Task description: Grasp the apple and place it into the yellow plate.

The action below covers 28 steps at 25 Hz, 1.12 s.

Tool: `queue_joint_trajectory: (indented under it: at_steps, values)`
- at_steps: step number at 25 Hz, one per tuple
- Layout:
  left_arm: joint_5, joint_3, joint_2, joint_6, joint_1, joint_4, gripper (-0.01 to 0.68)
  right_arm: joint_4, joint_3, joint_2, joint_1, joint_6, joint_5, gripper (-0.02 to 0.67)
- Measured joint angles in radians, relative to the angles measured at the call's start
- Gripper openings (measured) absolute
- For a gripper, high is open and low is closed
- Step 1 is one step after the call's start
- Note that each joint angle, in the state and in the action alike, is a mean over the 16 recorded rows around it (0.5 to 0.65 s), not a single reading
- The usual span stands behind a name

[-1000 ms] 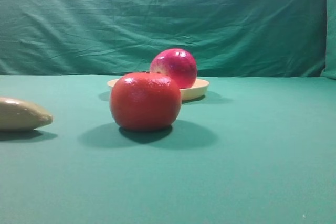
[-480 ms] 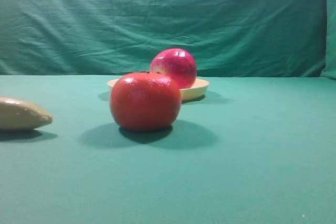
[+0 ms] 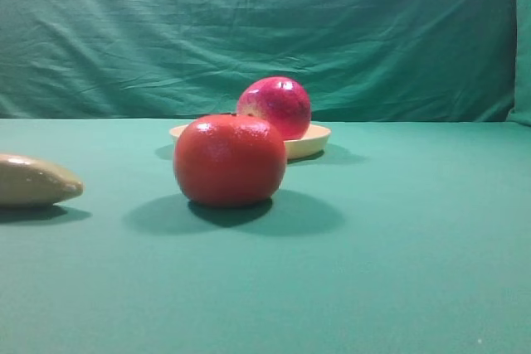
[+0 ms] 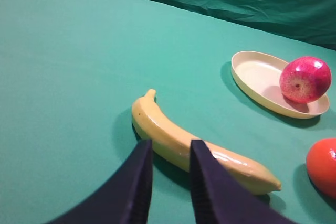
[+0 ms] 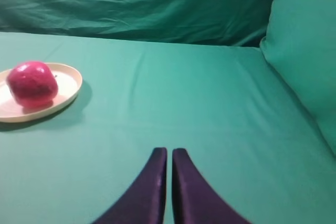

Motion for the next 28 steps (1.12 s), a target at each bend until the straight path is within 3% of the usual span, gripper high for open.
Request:
queue_joint_trajectory:
  at_steps: [28]
  values:
    - [0.000,0.000,0.000,0.000,0.000,0.000,0.157,0.058,0.045,-0.025,-0.024,-0.112,-0.009,0.000]
